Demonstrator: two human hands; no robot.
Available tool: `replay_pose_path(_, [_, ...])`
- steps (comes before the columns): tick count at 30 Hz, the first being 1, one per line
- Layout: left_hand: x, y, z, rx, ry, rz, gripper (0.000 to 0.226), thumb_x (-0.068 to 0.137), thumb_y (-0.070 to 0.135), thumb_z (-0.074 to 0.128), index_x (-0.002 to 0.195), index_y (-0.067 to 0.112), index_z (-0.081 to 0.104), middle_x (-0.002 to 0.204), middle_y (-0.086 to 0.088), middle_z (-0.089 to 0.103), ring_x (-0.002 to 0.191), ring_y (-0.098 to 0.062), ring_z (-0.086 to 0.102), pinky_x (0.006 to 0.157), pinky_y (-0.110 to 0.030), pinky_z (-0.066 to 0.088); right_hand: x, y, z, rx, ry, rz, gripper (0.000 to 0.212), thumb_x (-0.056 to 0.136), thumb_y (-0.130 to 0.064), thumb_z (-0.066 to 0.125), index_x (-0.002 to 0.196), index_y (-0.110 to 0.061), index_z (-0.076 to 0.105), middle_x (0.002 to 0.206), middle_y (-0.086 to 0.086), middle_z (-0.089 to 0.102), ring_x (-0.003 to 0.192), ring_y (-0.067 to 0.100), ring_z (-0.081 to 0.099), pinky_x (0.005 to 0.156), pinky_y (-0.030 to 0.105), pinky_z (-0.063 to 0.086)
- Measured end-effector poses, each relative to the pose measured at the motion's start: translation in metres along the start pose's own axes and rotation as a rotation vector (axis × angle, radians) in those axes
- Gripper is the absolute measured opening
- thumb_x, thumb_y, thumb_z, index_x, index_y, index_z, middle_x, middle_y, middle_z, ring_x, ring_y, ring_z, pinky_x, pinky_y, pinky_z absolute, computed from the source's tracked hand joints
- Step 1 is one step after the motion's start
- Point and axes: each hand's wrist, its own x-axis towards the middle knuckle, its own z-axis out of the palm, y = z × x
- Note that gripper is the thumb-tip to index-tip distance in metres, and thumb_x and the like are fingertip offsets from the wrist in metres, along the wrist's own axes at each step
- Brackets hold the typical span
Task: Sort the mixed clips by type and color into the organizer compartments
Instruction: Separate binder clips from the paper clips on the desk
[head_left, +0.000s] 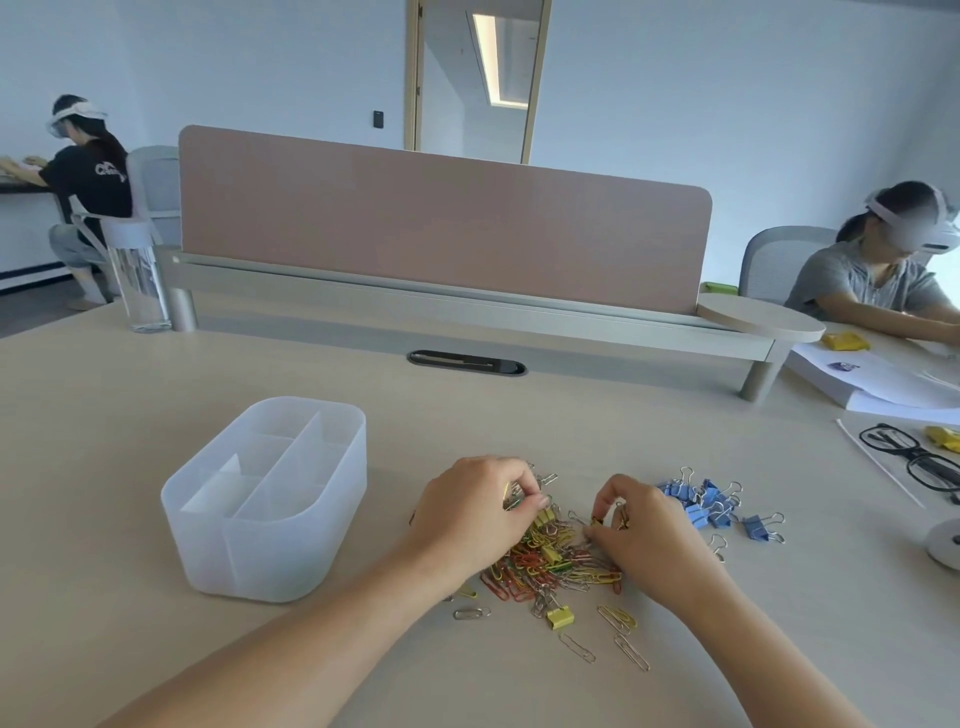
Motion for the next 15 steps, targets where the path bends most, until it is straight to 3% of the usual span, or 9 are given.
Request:
replay_pose_path(2, [0.001, 0.0, -0.002, -0.175, -0.008, -0.043, 0.017, 0.089, 0.045, 0.061, 0.081, 0.03, 0.062, 0.066, 0.008, 0.058, 0.056, -0.012, 0.053, 0.053, -0.032, 0.047, 0.0, 0.0, -0.001, 0.021, 0.009, 0.015, 0.013, 0.087, -0.019, 0.066, 0.083, -0.023, 0.054, 0.061, -0.005, 0.061, 0.037, 0.001, 0.051, 0.036, 0.013, 0.032])
replay_pose_path(6, [0.005, 0.0, -0.01, -0.452, -0.066, -0.177, 0.02, 0.096, 0.031, 0.054, 0.076, 0.027, 0.056, 0.057, 0.011, 0.049, 0.05, -0.005, 0.041, 0.052, -0.022, 0.036, -0.001, -0.002, -0.002, 0.177, 0.056, 0.006, 0.011, 0.088, -0.019, 0.062, 0.081, -0.016, 0.054, 0.062, 0.002, 0.062, 0.043, 0.013, 0.046, 0.04, 0.019, 0.033])
replay_pose_path(9, [0.008, -0.004, -0.017, -0.808, -0.129, -0.34, 0.027, 0.098, 0.018, 0.049, 0.07, 0.02, 0.05, 0.059, 0.006, 0.041, 0.05, -0.011, 0.033, 0.047, -0.023, 0.029, -0.001, -0.007, -0.005, 0.663, 0.013, 0.125, 0.018, 0.087, -0.006, 0.053, 0.071, -0.008, 0.046, 0.055, 0.005, 0.045, 0.044, 0.016, 0.028, 0.043, 0.024, 0.023])
replay_pose_path(12, [0.009, -0.005, -0.024, -1.174, -0.134, -0.544, 0.019, 0.096, 0.01, 0.042, 0.078, 0.008, 0.047, 0.07, -0.009, 0.047, 0.051, -0.014, 0.035, 0.042, -0.022, 0.023, -0.002, -0.01, -0.006, 1.226, -0.119, 0.273, 0.02, 0.084, -0.004, 0.043, 0.067, -0.012, 0.036, 0.054, 0.007, 0.035, 0.047, 0.015, 0.016, 0.038, 0.02, 0.017])
replay_pose_path(15, [0.01, -0.009, -0.026, -1.451, -0.125, -0.696, 0.013, 0.092, 0.009, 0.039, 0.08, 0.007, 0.044, 0.071, -0.016, 0.056, 0.049, -0.018, 0.04, 0.035, -0.021, 0.026, -0.002, -0.008, -0.004, 1.426, -0.184, 0.362, 0.011, 0.08, -0.006, 0.042, 0.071, -0.012, 0.039, 0.057, 0.011, 0.042, 0.043, 0.013, 0.018, 0.034, 0.02, 0.025])
